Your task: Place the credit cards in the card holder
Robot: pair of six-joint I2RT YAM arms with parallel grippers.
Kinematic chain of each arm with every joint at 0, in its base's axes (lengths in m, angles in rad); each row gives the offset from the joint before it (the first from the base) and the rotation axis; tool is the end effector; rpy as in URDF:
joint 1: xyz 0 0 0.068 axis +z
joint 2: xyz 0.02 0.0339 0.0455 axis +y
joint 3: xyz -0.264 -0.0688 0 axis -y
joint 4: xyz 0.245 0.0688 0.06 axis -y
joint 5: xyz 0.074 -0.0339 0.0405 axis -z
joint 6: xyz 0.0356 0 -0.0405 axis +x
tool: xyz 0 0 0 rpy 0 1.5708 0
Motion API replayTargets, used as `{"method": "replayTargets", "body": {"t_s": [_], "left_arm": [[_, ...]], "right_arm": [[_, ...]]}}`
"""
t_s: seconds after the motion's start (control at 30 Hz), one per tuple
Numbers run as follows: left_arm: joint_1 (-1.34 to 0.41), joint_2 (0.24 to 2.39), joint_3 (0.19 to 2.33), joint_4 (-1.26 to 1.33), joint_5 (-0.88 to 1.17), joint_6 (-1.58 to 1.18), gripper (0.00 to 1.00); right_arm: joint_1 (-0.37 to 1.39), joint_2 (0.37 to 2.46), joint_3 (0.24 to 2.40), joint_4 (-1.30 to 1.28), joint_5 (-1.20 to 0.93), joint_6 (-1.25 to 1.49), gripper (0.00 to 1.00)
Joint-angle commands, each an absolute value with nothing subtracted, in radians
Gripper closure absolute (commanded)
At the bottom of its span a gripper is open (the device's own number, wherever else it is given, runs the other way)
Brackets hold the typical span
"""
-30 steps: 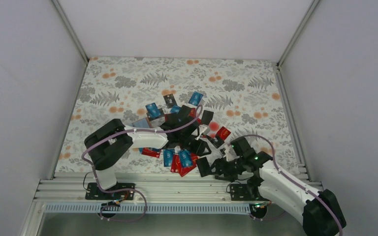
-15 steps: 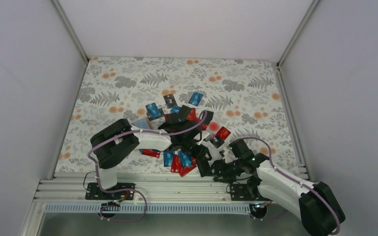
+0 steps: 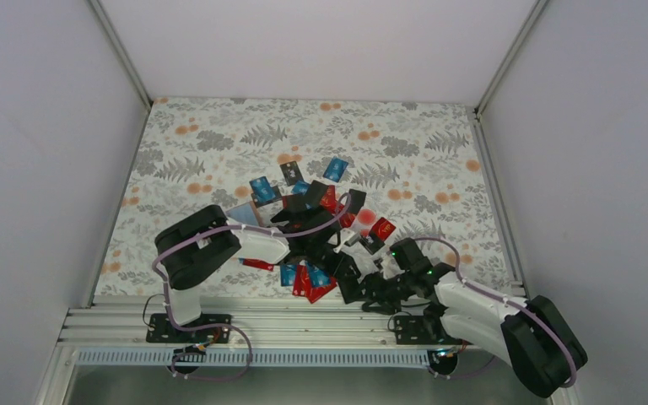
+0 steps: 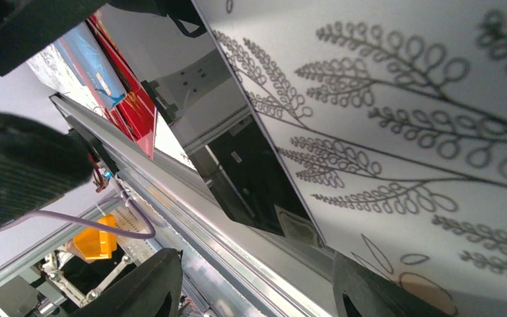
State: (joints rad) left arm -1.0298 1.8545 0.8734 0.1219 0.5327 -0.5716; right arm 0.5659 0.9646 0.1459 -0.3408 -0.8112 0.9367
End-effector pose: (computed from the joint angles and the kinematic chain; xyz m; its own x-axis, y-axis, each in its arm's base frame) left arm 0.1639 -0.3079 0.1174 -0.8199 0.4598 -0.3412 0.5537 0.4852 -0.6768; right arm 0.0876 0.0862 0.1022 -0.9530 0.0519 0.2986 0.2596 0.6482 0.7158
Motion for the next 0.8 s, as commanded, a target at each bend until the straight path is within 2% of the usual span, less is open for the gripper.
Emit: {"method": "replayTargets", "body": {"t_s": [0.0,0.27,0.77], "left_arm": [[-1.044,1.872,0.808,0.083,0.540,-0.603,0.54],[-1.046,1.874,0.786,0.115,0.547,-0.621,0.54],[-1.044,1.867,0.769,0.154,0.554,-0.649,0.55]], "right_arm": [[0.577,0.986,0.137,-0.232,-0.787,0.976,0.42],[0.577,0.983,0.190,-0.227,-0.800,0.980,0.48],[0.577,0.907,0.244,-0.259,-0.777,1.005,0.54]]}}
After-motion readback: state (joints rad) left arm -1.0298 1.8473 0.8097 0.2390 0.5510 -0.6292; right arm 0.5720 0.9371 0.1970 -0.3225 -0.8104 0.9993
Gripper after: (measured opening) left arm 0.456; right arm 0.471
